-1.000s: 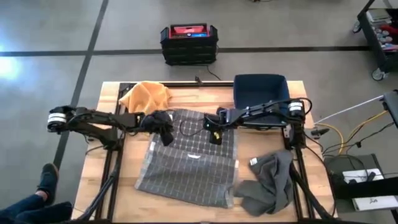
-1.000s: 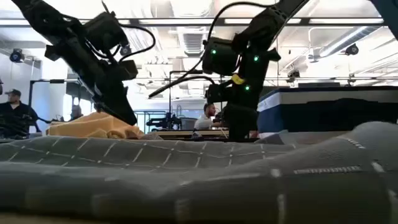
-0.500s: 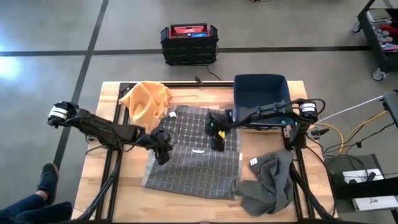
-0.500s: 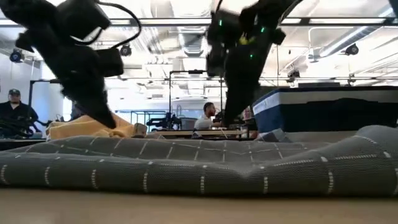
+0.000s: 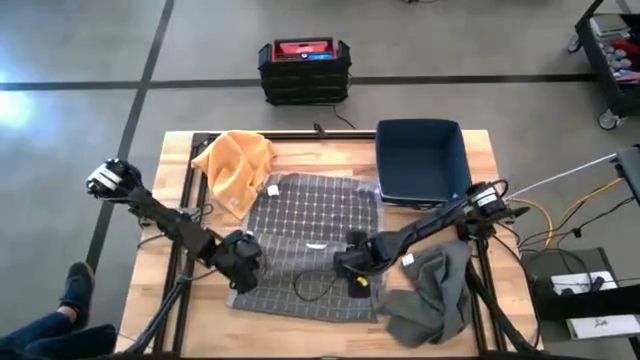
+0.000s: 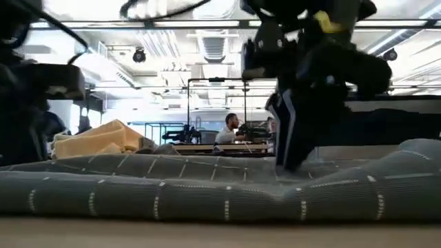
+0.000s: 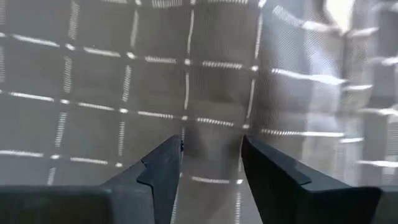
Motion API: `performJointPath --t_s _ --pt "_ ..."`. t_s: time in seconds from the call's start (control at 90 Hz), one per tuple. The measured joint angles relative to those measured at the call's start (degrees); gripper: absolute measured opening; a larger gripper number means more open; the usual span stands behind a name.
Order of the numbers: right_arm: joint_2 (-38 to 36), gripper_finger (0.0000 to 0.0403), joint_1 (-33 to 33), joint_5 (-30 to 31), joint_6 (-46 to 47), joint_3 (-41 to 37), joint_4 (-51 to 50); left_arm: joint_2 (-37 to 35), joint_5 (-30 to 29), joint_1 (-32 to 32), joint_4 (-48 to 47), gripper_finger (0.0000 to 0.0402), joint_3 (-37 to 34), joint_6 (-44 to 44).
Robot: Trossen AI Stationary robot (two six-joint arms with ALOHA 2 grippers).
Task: Fold towel
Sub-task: Fold the gray patterned kitchen towel
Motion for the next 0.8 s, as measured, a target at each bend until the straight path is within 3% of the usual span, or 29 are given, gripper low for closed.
performJointPath --t_s 0.178,0.3,0.478,0.589,0.733,0.8 --pt "1.4 0.0141 2.2 0.7 3.4 0.5 1.8 0.4 -2.0 -7.0 0.3 0.0036 0.0 -9.7" --pt "1.3 0.0135 3.1 -0.5 5.5 1.7 1.7 -1.1 -2.3 -9.5 -4.0 0.0035 2.6 -11.3" --pt "-0.6 0.0148 2.8 -5.1 6.5 7.6 -2.4 -3.9 -3.1 -9.1 -14.0 0.0035 12.1 -0.6" --pt "-2.5 0.018 1.8 -3.9 5.8 10.8 -10.0 -4.4 -8.4 -7.8 -21.1 0.0043 17.5 6.7" --pt "-4.9 0.0226 -1.1 1.0 4.3 12.1 -21.1 -4.5 -9.8 -3.6 -32.8 0.0089 19.1 11.5" --pt "-5.7 0.024 -2.5 2.3 4.0 10.9 -23.1 -4.9 -8.7 -1.2 -33.9 0.0119 17.3 13.4"
